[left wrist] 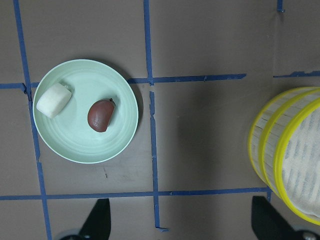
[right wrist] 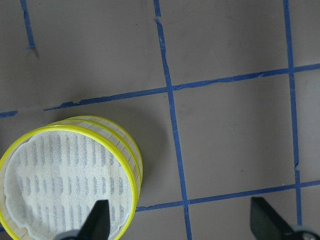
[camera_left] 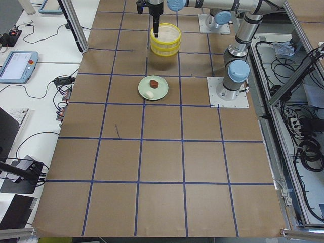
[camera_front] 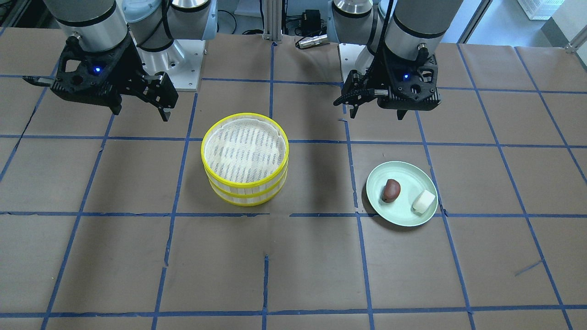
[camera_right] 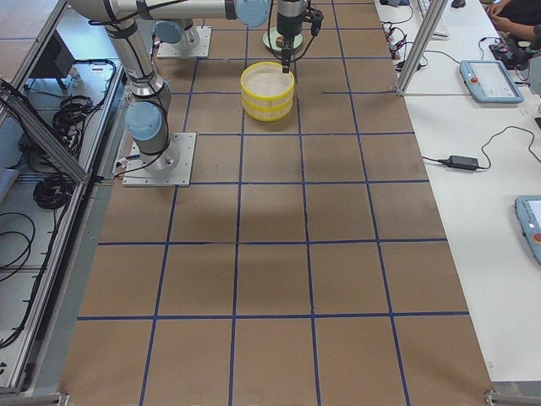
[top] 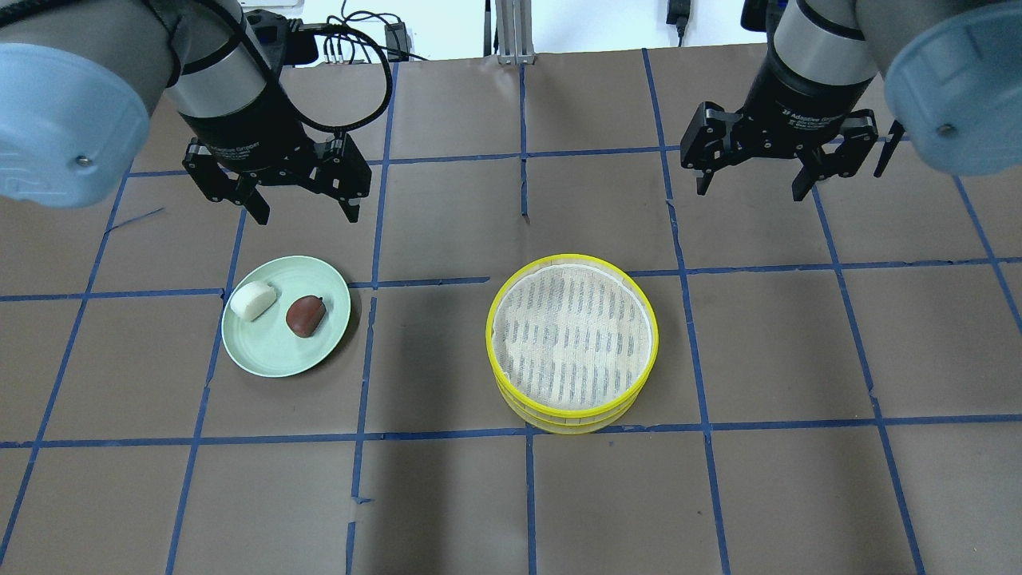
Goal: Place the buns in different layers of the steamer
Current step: 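Move the left gripper toward the plate while the right gripper reaches the steamer rim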
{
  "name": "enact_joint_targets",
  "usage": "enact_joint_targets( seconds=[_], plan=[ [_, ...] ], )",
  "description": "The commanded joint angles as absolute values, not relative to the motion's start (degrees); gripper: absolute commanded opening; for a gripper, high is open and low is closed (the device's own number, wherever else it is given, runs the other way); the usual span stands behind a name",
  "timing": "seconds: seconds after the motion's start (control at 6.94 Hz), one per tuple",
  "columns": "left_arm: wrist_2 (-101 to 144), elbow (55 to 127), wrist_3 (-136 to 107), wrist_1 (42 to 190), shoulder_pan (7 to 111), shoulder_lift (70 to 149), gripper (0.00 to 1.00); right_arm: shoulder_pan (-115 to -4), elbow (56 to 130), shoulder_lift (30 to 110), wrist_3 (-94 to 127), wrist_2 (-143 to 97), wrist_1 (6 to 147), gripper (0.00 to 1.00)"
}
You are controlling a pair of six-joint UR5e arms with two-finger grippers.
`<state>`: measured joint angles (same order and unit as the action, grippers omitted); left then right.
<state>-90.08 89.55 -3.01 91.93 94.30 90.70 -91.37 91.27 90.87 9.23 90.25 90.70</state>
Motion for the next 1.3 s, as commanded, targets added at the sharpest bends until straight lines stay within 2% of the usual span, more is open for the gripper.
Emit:
enact_joint_targets(
  seconds=[0.0,0.58,1.01,1.15],
  plan=[
    [-90.1,89.6,-3.0,91.9,94.3,90.7,1.00,-91.4,91.3,90.7,9.2,90.3,90.8,1.00],
    [-90.3,89.4,-3.2,91.9,94.2,91.1,1.00,-91.6,91.6,90.7,9.2,90.3,90.9,1.00],
    [-93.1,90.3,2.0,91.8,90.8,93.1,1.00,-94.8,95.6,89.2,10.1,90.8,94.8,1.00],
    [-93.1,92.0,5.8,91.8,87.0,94.0,1.00,-96.9,100.3,88.4,10.7,91.0,99.2,1.00]
  ],
)
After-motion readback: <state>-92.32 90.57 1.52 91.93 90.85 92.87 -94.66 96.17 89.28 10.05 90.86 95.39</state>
